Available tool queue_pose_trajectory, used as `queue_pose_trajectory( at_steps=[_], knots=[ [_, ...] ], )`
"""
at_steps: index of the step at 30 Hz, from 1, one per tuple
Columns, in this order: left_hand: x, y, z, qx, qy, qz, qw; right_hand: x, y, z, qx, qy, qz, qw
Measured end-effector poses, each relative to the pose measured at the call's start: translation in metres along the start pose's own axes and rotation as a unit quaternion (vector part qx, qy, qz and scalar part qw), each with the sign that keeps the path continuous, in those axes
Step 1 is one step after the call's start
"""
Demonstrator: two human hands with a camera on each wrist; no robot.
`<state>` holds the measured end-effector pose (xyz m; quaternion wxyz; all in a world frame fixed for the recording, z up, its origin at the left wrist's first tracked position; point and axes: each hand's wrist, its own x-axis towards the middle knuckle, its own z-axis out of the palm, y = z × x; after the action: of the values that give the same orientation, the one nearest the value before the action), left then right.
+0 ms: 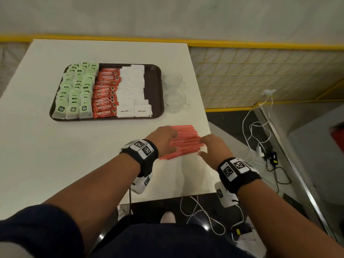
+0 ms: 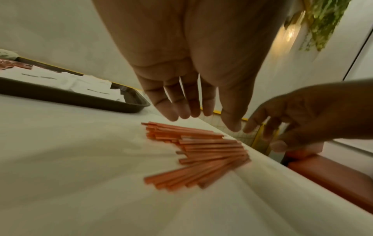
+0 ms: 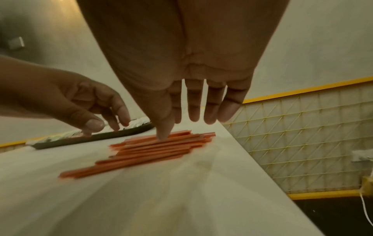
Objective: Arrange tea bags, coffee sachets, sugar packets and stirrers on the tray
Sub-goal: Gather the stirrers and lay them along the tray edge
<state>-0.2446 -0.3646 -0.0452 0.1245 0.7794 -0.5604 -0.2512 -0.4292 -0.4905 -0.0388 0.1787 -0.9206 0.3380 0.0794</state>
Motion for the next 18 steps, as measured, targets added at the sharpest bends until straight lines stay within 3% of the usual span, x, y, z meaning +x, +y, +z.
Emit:
queue_pose_trajectory(
  at_steps=[5,10,18],
  knots=[
    [0.000,0.020,0.028,0.068,0.014,-0.011,0.998,0.001,-0.004,0.013,-0.053,0.013,-0.046,0.997],
    [0.001,0.024,0.047,0.094,0.015,-0.040,0.995,0.008,0.000,0.025,-0.094,-0.020,-0.042,0.995],
    [0.007,0.023,0.055,0.119,0.039,-0.056,0.991,0.016,0.000,0.039,-0.121,0.020,-0.072,0.990]
  ],
)
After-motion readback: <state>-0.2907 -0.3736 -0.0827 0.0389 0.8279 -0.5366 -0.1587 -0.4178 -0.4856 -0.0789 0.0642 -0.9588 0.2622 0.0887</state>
